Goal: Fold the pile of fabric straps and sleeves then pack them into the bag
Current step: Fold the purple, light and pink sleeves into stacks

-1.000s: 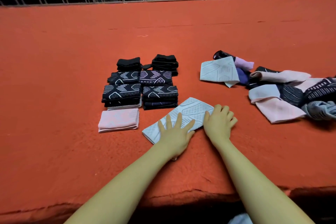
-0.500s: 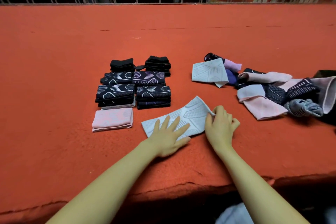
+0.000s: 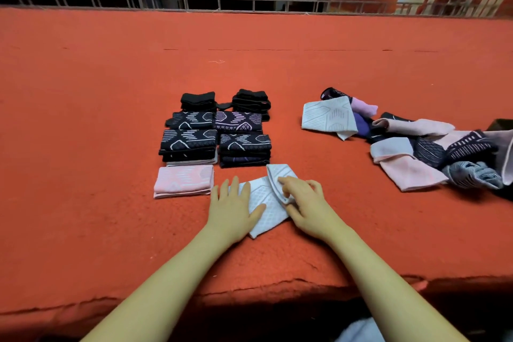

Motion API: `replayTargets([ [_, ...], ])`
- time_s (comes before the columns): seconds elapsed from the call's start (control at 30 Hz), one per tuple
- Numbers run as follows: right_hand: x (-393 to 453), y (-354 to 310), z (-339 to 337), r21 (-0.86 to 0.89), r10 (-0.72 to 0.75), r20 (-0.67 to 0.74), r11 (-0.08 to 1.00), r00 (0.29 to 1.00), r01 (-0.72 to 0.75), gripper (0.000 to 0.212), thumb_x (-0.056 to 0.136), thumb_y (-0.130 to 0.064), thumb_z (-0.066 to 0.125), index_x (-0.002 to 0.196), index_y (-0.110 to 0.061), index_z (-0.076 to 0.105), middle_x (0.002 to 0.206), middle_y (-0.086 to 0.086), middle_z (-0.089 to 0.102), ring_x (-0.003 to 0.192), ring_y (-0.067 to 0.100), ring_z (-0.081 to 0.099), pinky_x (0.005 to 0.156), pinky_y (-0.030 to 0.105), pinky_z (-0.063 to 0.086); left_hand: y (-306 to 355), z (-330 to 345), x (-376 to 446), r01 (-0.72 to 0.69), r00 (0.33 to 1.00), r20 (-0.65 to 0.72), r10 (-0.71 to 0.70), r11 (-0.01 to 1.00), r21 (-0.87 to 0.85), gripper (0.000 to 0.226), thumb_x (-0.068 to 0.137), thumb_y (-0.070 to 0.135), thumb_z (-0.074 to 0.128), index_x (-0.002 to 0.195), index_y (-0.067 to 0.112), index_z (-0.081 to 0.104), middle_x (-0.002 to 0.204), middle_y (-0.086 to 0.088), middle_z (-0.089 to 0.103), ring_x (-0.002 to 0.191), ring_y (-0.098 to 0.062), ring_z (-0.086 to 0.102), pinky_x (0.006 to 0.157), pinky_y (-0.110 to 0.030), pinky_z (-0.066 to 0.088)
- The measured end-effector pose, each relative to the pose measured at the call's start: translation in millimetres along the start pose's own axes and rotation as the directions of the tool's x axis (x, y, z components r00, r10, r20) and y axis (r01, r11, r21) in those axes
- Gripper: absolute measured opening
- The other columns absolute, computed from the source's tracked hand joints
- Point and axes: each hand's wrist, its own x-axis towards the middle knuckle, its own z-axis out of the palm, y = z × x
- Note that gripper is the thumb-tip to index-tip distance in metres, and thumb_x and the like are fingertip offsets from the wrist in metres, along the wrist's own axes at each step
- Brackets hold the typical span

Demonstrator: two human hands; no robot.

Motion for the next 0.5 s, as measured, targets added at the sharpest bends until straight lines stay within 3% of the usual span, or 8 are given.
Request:
replayTargets([
  [0.03,0,1,0,-0.024,-0.007,0.051,1.000,0.999,0.008,0.022,0.079,-0.013,0.046,0.100,-0.018,0.048,0.118,-0.004,0.057,0.116,0.012,0.048,0.097,0.029,0.017,0,0,-1,0.005,1.000,-0.020,-0.005,1.000,0.000,0.069,0.096,0.059,0.026,0.151,0.019,0.017,0.159,-0.011,0.009,0.145,-0.029,0.009,0.115,-0.042,0.004],
  [0.13,-1,1,-4,-0.026,0.002,0.141,1.000,0.990,0.002,0.025,0.086,-0.024,0.050,0.099,-0.036,0.032,0.124,0.000,0.057,0.117,0.012,0.049,0.099,0.026,0.017,1,3,-1,0.012,0.999,-0.051,-0.011,1.000,0.022,0.069,0.096,0.060,0.027,0.149,0.018,0.021,0.158,-0.011,0.015,0.142,-0.028,0.015,0.114,-0.042,0.008],
  [0.23,-3,1,-10,-0.018,0.009,0.144,1.000,0.990,-0.007,0.020,0.087,-0.033,0.050,0.104,-0.034,0.038,0.120,-0.003,0.058,0.108,0.007,0.050,0.105,0.033,0.021,0,6,2,0.028,0.998,-0.063,-0.027,0.999,0.015,0.068,0.095,0.059,0.030,0.148,0.016,0.026,0.153,-0.011,0.026,0.138,-0.030,0.025,0.111,-0.043,0.014],
  [0.27,-3,2,-11,-0.019,0.006,0.145,1.000,0.989,-0.003,0.016,0.087,-0.032,0.050,0.100,-0.030,0.042,0.121,-0.003,0.059,0.109,0.008,0.050,0.104,0.033,0.022,-2,8,4,0.027,0.992,-0.125,-0.025,1.000,0.013,0.064,0.096,0.055,0.033,0.144,0.014,0.035,0.146,-0.012,0.037,0.131,-0.031,0.035,0.108,-0.044,0.021],
  [0.33,-5,2,-11,-0.037,0.000,0.152,0.999,0.988,0.006,0.012,0.087,-0.032,0.049,0.092,-0.022,0.045,0.123,-0.003,0.059,0.114,0.011,0.049,0.100,0.029,0.019,-7,8,10,0.002,0.962,-0.272,0.001,1.000,0.009,0.051,0.090,0.044,0.048,0.124,0.010,0.060,0.113,-0.012,0.062,0.102,-0.034,0.057,0.092,-0.045,0.040],
  [0.43,-2,0,-11,-0.091,0.007,0.172,0.996,0.985,0.009,0.022,0.085,-0.044,0.043,0.085,-0.022,0.041,0.113,-0.004,0.060,0.110,0.012,0.050,0.094,0.027,0.018,-14,8,19,0.000,0.942,-0.334,0.024,0.997,0.071,0.044,0.061,0.032,0.083,0.098,0.010,0.071,0.081,-0.007,0.064,0.073,-0.031,0.061,0.071,-0.042,0.049],
  [0.5,6,-4,-11,-0.133,0.058,0.180,0.991,0.982,-0.034,0.038,0.083,-0.058,0.031,0.081,-0.022,0.044,0.103,-0.006,0.059,0.103,0.009,0.049,0.094,0.030,0.021,-15,4,22,0.014,0.935,-0.354,0.018,0.996,0.088,0.047,0.043,0.028,0.090,0.082,0.011,0.070,0.070,-0.005,0.061,0.063,-0.029,0.058,0.063,-0.038,0.049],
])
